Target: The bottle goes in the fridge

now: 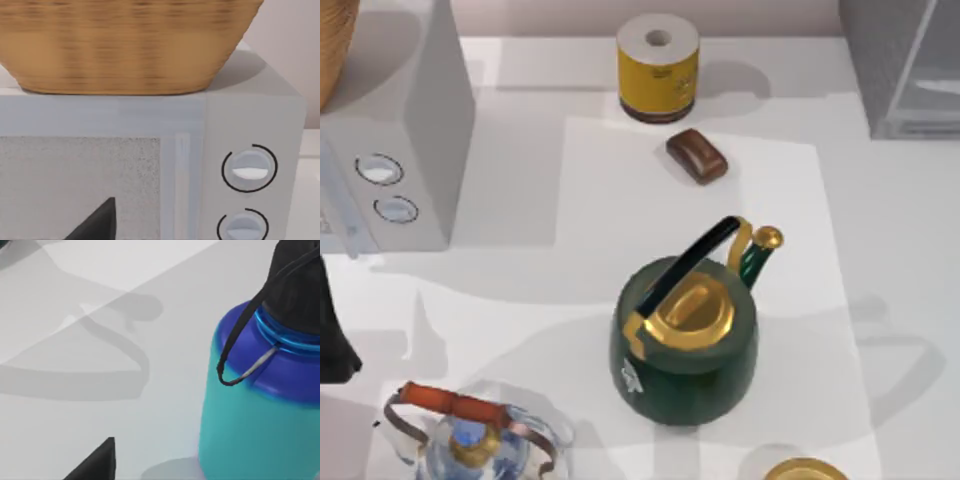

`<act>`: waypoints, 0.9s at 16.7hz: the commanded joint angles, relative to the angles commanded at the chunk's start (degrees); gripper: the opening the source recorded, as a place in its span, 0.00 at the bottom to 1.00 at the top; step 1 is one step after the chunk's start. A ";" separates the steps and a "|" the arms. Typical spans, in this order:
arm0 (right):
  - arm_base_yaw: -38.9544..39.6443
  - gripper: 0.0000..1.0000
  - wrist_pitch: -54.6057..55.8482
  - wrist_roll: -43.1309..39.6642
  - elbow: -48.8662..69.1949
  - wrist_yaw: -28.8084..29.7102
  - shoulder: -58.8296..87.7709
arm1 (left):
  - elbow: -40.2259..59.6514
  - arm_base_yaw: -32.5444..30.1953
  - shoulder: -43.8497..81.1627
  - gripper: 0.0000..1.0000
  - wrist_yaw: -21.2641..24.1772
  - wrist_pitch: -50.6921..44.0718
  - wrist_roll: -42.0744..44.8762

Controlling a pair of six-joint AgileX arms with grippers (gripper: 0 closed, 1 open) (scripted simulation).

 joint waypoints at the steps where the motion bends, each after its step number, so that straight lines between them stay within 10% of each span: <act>1: -0.47 1.00 -0.45 -0.70 0.20 -0.57 0.80 | 0.00 0.00 0.00 1.00 0.00 0.00 0.00; 9: 0.27 1.00 1.40 1.19 -1.12 -0.73 0.20 | 0.00 0.00 0.00 1.00 0.00 0.00 0.00; 15: 6.56 1.00 19.79 17.53 -3.80 -0.86 0.06 | 0.00 0.00 0.00 1.00 0.00 0.00 0.00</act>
